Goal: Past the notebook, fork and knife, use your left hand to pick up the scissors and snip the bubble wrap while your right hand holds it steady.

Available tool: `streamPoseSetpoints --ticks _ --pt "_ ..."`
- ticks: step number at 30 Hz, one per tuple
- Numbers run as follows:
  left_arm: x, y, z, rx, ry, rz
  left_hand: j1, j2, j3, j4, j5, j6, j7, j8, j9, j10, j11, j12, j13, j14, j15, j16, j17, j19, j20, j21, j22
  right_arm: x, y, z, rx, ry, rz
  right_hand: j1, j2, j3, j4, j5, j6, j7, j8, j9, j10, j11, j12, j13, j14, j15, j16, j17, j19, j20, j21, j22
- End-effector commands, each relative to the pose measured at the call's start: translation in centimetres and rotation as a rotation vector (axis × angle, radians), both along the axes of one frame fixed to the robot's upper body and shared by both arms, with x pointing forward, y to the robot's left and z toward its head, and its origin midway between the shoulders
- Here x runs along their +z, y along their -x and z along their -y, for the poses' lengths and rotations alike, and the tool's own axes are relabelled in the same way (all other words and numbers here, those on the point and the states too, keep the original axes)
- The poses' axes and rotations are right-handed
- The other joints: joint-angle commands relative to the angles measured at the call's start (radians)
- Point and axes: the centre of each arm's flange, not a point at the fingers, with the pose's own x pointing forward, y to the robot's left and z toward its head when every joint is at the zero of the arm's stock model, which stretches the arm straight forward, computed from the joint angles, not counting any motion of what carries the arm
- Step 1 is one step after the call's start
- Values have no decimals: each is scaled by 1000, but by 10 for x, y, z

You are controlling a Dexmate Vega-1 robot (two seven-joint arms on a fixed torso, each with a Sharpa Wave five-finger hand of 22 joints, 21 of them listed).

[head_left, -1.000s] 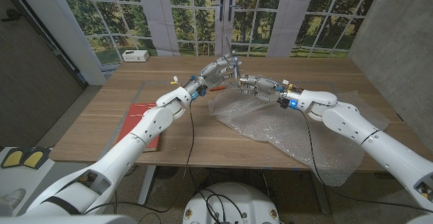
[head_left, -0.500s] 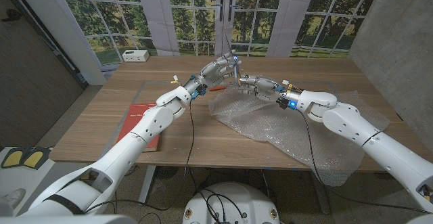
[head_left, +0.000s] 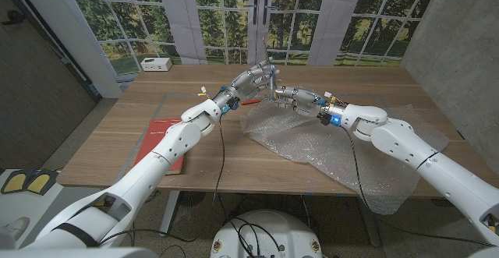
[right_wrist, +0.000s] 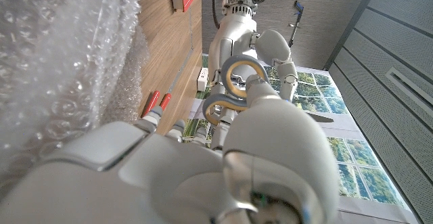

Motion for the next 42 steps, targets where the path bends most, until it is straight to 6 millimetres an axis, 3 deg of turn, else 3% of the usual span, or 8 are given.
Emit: streamPoseSetpoints --ticks 1,6,12,26,28,30,36,42 --pt "0 1 2 -6 0 5 5 6 0 6 0 -6 -1 1 3 26 -23 140 5 -4 -49 2 1 -1 -7 1 3 -2 0 -3 -11 -12 -22 5 -11 2 -9 9 18 3 6 -1 -27 7 7 2 -168 -26 8 2 7 -2 6 2" --pt "0 3 2 -5 2 10 4 7 1 7 0 -7 -1 1 3 27 -25 140 6 -3 -50 1 1 0 -8 1 2 -4 3 0 -45 -20 -19 10 -32 -7 -20 9 48 -4 12 -1 -10 9 9 2 -153 -30 9 1 23 2 7 2" --pt "1 4 3 -5 3 15 6 8 1 7 0 -7 -2 1 3 26 -24 141 6 -4 -52 1 1 0 -7 1 2 -6 5 2 -74 -29 -7 27 -60 -18 -42 12 102 -27 22 -1 19 -15 11 2 -137 -41 9 0 39 -5 4 2" --pt "0 4 4 -6 4 19 9 7 2 6 0 -7 -2 1 3 24 -25 139 6 -7 -51 1 0 -1 -8 1 2 -6 6 3 -129 -53 -21 45 -84 -30 -60 16 141 -55 23 -1 53 -23 14 2 -109 -51 12 0 58 0 4 2" --pt "0 4 4 -5 5 19 10 7 2 5 0 -7 -2 1 3 22 -25 139 6 -8 -52 0 0 0 -8 1 2 -6 7 2 -132 -52 -21 52 -91 -35 -65 18 159 -73 24 1 64 -55 12 3 -104 -52 11 0 63 -1 1 2" --pt "1 4 4 -8 4 19 11 6 2 4 0 -8 -1 1 3 22 -25 138 5 -8 -53 0 -1 -1 -8 1 2 -6 7 2 -132 -53 -24 54 -94 -39 -66 18 174 -87 26 2 74 -69 13 3 -99 -53 10 0 64 2 0 2" --pt "0 2 4 -12 4 19 11 6 4 5 1 -8 0 1 3 19 -22 137 5 -10 -56 -1 -1 -1 -9 1 2 -5 7 0 -152 -44 -24 49 -105 -50 -65 19 181 -76 23 4 81 -49 10 3 -95 -51 9 1 67 8 -2 2" --pt "-1 2 4 -15 6 15 12 6 4 5 1 -8 0 2 3 20 -23 136 3 -10 -57 -1 -1 -1 -9 1 2 -5 8 -2 -185 -58 -33 55 -110 -61 -66 23 243 -60 36 8 132 -62 18 4 -64 -66 14 1 94 -3 2 2"
